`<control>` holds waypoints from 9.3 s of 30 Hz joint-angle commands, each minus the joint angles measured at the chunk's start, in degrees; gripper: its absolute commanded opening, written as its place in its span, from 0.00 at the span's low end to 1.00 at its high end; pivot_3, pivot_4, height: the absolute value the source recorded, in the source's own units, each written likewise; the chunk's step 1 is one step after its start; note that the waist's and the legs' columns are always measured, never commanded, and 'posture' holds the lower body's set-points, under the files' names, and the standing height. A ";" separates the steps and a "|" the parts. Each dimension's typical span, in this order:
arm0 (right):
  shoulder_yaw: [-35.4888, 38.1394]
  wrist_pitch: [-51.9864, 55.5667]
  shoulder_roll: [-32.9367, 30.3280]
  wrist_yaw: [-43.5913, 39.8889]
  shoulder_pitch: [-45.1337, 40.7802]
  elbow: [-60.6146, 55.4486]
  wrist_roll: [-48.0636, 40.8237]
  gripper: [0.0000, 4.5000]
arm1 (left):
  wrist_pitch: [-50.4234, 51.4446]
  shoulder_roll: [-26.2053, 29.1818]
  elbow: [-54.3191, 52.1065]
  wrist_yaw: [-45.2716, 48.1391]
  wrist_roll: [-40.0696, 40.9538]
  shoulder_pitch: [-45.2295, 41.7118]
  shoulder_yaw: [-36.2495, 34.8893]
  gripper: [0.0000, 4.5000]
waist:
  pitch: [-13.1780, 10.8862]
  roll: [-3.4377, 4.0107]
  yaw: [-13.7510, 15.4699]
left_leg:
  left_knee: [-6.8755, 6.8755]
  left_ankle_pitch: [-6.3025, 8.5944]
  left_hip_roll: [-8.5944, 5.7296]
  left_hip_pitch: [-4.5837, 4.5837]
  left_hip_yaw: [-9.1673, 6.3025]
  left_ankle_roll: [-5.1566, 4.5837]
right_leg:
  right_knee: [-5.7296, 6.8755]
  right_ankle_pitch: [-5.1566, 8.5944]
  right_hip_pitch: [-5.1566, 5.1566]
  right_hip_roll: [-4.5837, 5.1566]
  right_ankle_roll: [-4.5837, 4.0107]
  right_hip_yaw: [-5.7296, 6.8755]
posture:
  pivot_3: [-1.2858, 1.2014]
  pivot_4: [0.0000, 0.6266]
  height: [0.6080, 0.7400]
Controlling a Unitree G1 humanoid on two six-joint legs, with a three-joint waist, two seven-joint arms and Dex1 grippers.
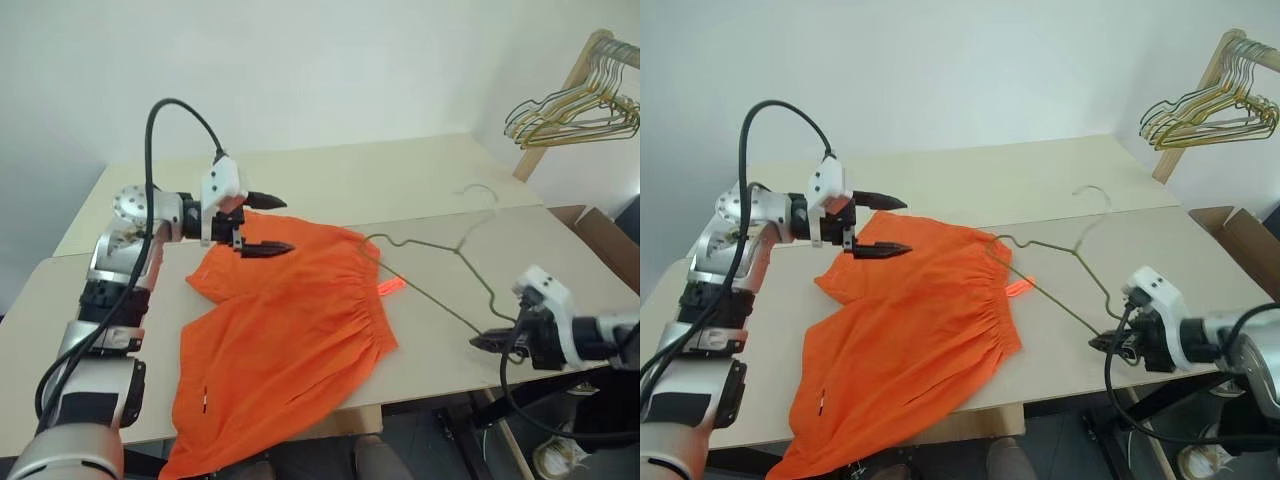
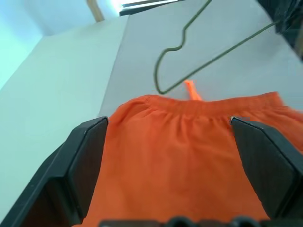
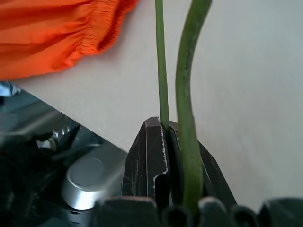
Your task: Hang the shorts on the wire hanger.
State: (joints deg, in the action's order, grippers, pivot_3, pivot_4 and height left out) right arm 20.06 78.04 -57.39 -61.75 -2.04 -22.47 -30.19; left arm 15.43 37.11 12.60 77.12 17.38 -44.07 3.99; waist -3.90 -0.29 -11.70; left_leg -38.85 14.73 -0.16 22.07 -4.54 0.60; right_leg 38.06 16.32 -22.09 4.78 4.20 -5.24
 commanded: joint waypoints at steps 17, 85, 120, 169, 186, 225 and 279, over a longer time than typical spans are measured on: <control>4.69 9.08 -0.45 6.16 2.33 3.37 -10.74 0.00 | 4.89 1.57 -11.19 -0.53 5.85 4.77 -1.47 0.99 | -0.08 -0.11 1.54 | 0.03 0.31 0.23 -0.79 0.47 -0.49 | -0.52 0.08 1.00 -0.34 0.01 -0.06 | 0.45 0.10 1.00; -30.04 3.60 -8.60 -15.14 -19.86 22.48 -16.30 0.00 | 6.26 7.81 -22.44 -6.69 7.56 14.01 -3.65 0.99 | -0.21 -0.28 10.82 | -0.07 0.31 0.24 -0.29 0.46 -0.47 | -0.48 0.08 0.44 -0.31 -0.11 0.11 | 0.52 0.05 1.00; -25.29 2.62 0.56 -9.51 -21.16 28.93 -16.04 0.00 | 9.00 10.57 -22.96 -4.71 7.98 12.94 -2.61 0.99 | -0.20 -0.29 10.89 | -0.06 0.28 0.23 -0.02 0.51 -0.43 | -0.24 0.05 0.03 -0.35 -0.16 0.05 | 0.53 0.05 1.00; -25.01 10.32 19.02 6.07 -31.89 34.28 -14.99 0.00 | 9.11 9.71 -23.99 -5.70 6.74 13.83 -1.87 0.99 | -0.12 -0.42 10.24 | -0.02 0.20 0.23 -0.04 0.48 -0.31 | -0.08 0.03 -0.06 -0.36 -0.21 0.04 | 0.53 0.02 1.00; -23.00 6.11 27.41 7.66 -37.12 46.59 -12.60 0.00 | 7.68 9.46 -23.90 -6.97 6.45 14.03 -1.78 0.99 | -0.06 -0.45 9.55 | 0.00 0.12 0.23 -0.11 0.47 -0.18 | -0.01 0.02 -0.05 -0.37 -0.23 0.05 | 0.54 0.00 1.00; -38.10 -34.38 10.84 5.88 -31.40 1.57 12.08 0.00 | -25.38 13.16 20.96 15.38 5.19 -25.32 27.40 0.99 | 0.01 -0.47 4.25 | -0.02 0.04 0.22 0.05 0.26 -0.05 | -0.04 0.03 -0.10 -0.36 -0.21 0.17 | 0.46 0.00 1.00; 15.54 -24.24 14.42 13.66 0.59 -11.59 -1.78 1.00 | -24.94 -2.31 38.02 13.77 -14.28 -23.41 16.78 0.00 | 0.10 -0.49 -0.05 | -0.08 0.02 0.22 0.22 -0.03 -0.08 | 0.06 0.04 -0.10 -0.35 -0.19 0.39 | 0.43 0.01 1.00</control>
State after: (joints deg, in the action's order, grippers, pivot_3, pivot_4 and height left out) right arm 32.03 54.88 -43.24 -47.61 -1.83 -31.16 -29.12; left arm -10.45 34.87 50.77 91.50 3.15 -65.88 22.96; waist -3.80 -0.78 -11.75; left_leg -38.92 14.75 0.05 22.28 -4.57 0.52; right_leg 38.12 16.36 -22.19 4.44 4.01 -4.85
